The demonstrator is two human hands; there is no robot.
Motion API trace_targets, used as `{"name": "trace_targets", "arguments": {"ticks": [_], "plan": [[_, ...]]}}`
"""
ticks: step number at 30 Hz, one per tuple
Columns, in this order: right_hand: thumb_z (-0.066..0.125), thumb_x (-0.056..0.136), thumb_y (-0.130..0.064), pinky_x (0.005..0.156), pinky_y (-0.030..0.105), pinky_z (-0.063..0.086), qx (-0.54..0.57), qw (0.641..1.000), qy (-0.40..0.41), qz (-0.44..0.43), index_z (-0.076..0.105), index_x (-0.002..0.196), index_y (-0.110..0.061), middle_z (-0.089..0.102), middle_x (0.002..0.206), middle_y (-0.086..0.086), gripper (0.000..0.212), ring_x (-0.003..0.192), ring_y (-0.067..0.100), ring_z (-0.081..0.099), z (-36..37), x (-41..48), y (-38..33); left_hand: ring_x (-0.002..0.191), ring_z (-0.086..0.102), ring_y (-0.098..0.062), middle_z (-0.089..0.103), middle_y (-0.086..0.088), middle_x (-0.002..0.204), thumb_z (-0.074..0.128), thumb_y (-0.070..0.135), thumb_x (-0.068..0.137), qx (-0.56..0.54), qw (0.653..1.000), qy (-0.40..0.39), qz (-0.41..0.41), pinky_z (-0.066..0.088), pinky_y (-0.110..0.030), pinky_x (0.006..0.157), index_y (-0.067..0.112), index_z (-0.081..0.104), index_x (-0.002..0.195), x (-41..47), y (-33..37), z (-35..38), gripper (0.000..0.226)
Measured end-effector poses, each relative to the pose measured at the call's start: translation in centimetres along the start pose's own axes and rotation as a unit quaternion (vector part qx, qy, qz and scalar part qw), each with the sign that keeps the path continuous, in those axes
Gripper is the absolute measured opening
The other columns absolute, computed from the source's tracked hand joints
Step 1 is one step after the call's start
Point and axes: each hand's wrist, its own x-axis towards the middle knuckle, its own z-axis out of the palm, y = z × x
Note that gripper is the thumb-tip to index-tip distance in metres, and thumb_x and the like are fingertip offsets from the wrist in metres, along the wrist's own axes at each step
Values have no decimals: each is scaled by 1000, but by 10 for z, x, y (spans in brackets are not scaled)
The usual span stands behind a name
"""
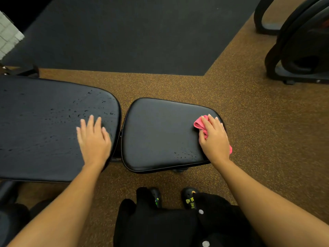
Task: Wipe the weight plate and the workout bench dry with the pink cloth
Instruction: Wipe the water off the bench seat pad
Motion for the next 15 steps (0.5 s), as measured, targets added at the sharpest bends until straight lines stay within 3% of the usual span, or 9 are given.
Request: {"name": "trace_targets", "arguments": {"ticks": [3, 8, 15], "plan": [[52, 89, -10, 114, 43, 21, -10, 1000, 11, 0, 50, 135, -11, 44, 143, 12, 46, 136, 34, 34, 2, -1, -2, 134, 28, -43, 42, -21, 142, 38, 19, 95, 48, 999, -15, 3, 17, -56, 111, 1, 47, 133, 2, -22, 2, 42], [46, 86, -13, 110, 41, 29, -3, 999, 43, -2, 55, 130, -9, 50, 138, 13, 45, 129, 34, 45, 5, -7, -8, 137, 25, -41, 39, -18, 145, 42, 16, 97, 38, 999, -8, -4, 13, -54, 113, 4, 46, 135, 1, -23, 6, 40], [46, 81, -13, 110, 39, 29, -22, 996, 22, -79, 57, 129, -8, 53, 135, 13, 49, 127, 32, 48, 4, -15, -9, 137, 25, -40, 39, -18, 145, 40, 18, 97, 38, 999, -4, -2, 13, -53, 113, 5, 45, 135, 0, -23, 6, 40]]}}
